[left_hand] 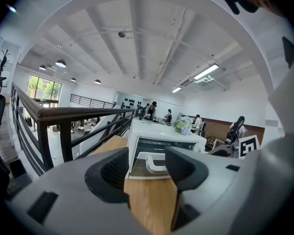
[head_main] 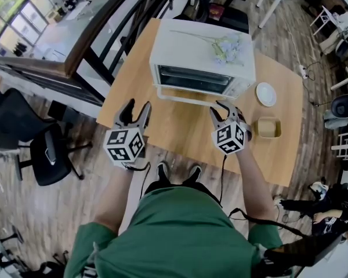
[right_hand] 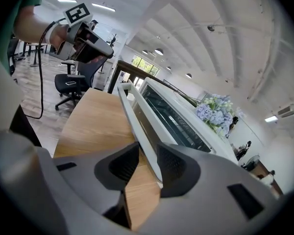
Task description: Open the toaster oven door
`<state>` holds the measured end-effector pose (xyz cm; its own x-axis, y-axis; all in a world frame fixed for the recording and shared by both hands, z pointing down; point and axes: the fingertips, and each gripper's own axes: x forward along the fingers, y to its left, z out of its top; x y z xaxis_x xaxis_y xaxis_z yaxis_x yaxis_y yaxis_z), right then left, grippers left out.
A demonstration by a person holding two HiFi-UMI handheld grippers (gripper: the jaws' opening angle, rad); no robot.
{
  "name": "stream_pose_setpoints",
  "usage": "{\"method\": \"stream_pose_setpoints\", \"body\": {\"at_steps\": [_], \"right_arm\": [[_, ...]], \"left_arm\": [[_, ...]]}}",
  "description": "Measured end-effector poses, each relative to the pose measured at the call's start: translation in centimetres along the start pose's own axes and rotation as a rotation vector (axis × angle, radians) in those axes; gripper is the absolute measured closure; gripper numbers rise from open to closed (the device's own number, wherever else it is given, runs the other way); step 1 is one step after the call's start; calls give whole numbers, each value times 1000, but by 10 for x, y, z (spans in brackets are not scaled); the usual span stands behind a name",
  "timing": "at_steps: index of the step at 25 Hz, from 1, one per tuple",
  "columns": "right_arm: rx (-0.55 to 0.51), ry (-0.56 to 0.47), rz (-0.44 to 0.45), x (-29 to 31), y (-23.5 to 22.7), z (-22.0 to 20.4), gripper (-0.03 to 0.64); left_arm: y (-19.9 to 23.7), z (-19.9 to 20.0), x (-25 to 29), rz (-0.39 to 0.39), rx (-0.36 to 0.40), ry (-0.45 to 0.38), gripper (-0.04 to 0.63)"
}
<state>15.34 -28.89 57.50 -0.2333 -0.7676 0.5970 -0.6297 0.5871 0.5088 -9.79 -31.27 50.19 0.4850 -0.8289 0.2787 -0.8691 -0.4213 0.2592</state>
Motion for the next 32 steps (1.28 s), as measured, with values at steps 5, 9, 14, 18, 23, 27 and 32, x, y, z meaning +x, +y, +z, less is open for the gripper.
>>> {"method": "stream_pose_setpoints", "body": {"at_steps": [5, 9, 14, 18, 23, 27, 32], "right_arm": [[6, 3, -30, -4, 17, -9, 482], [48, 6, -37, -6, 28, -14, 477], [106, 9, -48, -8, 42, -18, 465], [140, 19, -55, -10, 57, -27, 459], [188, 35, -29, -6, 79, -40, 453], [213, 56, -12, -3, 93, -50, 449], [245, 69, 3, 0, 110, -62, 446]], "left_arm": [[-1, -3, -1, -9, 4, 7, 350], [-2, -5, -2, -22, 12, 14, 350], [-1, -3, -4, -35, 15, 16, 351], [3, -3, -4, -33, 14, 13, 350], [4, -9, -1, -36, 13, 27, 350], [1, -14, 0, -41, 14, 39, 351], [-2, -19, -4, -39, 18, 52, 351]]}}
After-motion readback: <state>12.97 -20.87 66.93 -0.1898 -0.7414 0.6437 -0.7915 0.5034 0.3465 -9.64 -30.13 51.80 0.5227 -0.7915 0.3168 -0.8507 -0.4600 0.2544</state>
